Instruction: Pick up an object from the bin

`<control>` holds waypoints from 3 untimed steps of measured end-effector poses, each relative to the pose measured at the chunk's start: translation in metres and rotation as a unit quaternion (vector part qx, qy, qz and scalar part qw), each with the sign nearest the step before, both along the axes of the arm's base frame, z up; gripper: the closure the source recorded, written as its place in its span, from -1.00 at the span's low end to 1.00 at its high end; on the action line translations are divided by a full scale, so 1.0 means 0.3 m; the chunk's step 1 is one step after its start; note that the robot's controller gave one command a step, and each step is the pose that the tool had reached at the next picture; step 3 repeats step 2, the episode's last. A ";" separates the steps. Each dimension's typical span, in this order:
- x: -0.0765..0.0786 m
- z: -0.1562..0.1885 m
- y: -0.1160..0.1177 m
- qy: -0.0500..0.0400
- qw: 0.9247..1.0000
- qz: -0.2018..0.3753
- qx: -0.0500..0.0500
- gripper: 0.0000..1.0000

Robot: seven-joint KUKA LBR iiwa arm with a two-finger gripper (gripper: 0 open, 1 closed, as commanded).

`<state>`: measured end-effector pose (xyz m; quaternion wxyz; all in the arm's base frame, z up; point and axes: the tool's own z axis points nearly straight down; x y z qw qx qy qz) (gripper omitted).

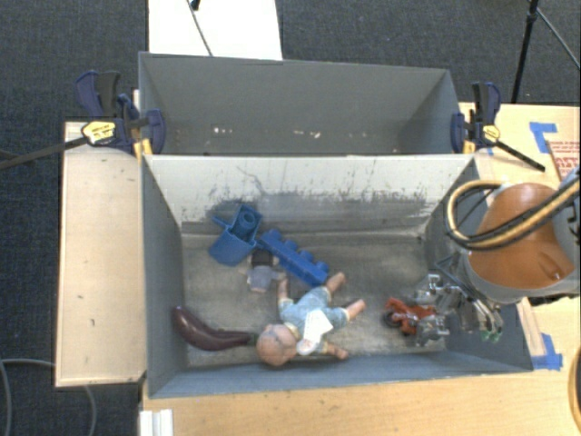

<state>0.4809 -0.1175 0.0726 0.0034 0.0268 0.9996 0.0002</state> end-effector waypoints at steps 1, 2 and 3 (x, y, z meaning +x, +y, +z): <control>-0.002 0.012 0.001 0.002 1.000 0.001 0.000 1.00; -0.004 0.047 0.001 0.003 1.000 0.001 0.000 1.00; -0.004 0.047 0.001 0.003 1.000 0.001 0.000 1.00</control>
Offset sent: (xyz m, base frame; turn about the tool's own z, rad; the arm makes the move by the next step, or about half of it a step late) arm 0.0000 0.0000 0.0069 0.0000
